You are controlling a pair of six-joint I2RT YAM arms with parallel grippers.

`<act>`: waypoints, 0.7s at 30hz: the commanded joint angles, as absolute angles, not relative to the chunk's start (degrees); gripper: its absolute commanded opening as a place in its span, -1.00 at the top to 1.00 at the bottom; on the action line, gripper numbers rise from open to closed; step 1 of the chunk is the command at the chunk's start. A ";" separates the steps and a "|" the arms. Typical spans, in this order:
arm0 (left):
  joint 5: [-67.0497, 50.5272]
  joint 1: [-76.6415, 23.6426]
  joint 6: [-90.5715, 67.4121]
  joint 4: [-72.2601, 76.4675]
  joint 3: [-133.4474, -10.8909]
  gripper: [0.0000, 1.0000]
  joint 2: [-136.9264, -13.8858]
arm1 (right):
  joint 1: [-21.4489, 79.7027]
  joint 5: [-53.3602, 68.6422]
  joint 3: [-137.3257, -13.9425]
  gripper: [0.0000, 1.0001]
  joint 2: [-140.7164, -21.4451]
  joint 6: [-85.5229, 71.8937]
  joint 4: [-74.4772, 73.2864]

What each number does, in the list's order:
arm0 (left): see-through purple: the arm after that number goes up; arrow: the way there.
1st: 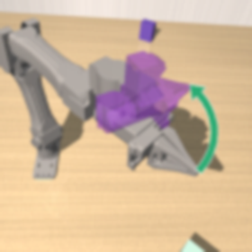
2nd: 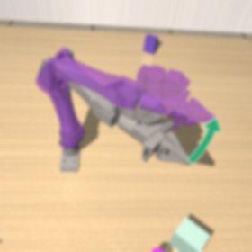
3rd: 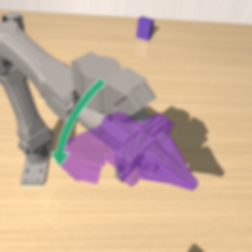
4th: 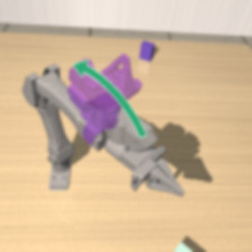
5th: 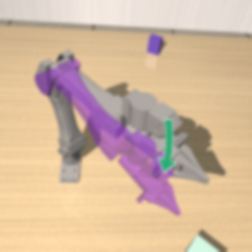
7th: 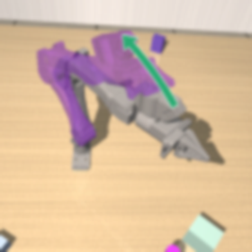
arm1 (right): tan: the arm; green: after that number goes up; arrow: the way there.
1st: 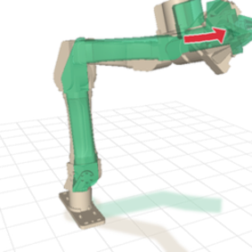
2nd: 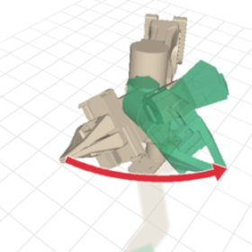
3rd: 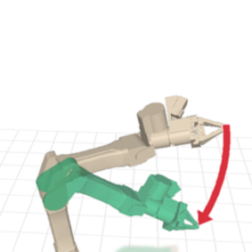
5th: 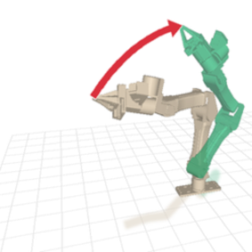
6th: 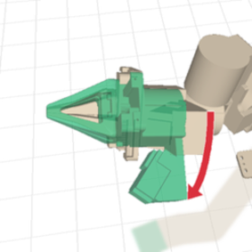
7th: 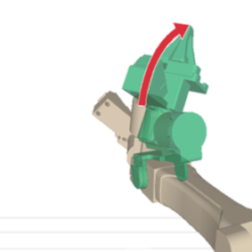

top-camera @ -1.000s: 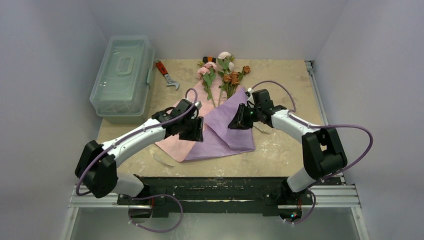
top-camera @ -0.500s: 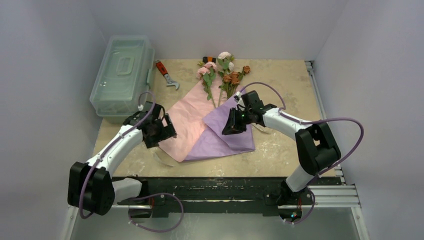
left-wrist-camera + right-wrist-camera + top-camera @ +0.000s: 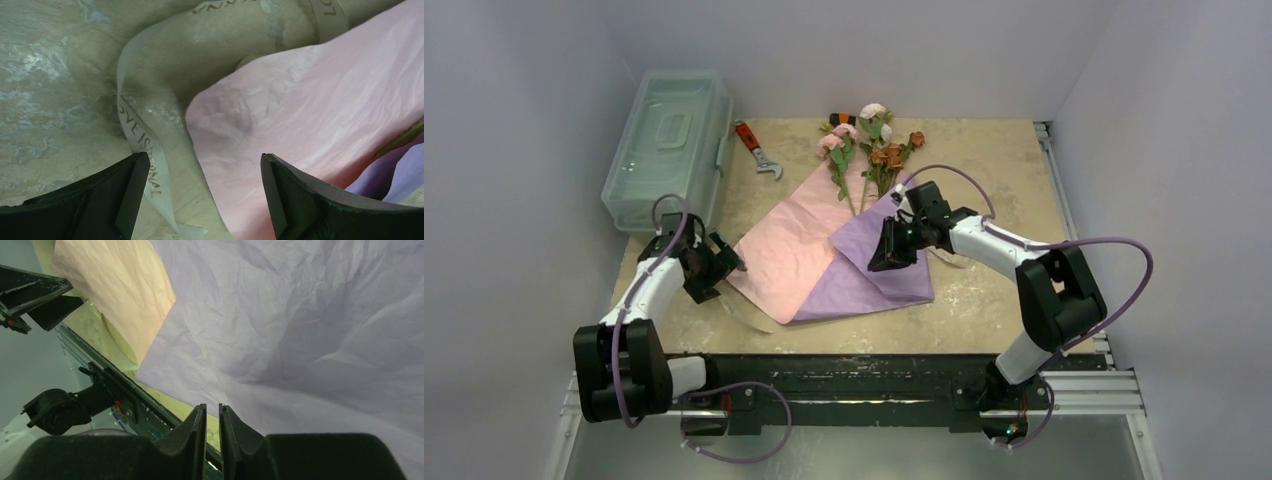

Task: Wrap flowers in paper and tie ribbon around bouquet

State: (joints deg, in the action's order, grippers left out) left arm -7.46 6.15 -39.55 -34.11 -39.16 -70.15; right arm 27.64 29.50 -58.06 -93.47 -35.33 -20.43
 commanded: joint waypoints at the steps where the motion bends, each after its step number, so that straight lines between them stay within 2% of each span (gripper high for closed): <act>1: -12.54 9.75 -40.61 -24.18 -35.64 -0.73 -70.72 | 27.86 29.71 -56.84 0.55 -90.04 -34.98 -21.25; 8: -18.98 10.34 -43.68 -9.94 -28.99 -0.58 -69.03 | 27.86 29.27 -57.50 0.56 -90.34 -33.97 -22.95; 19: -19.22 10.37 -42.86 -8.17 -27.33 -0.31 -67.15 | 27.95 29.96 -59.15 0.56 -91.40 -33.66 -23.64; 21: -18.68 10.37 -42.40 -8.11 -27.04 -0.21 -66.68 | 27.95 30.05 -59.07 0.56 -91.45 -33.83 -23.41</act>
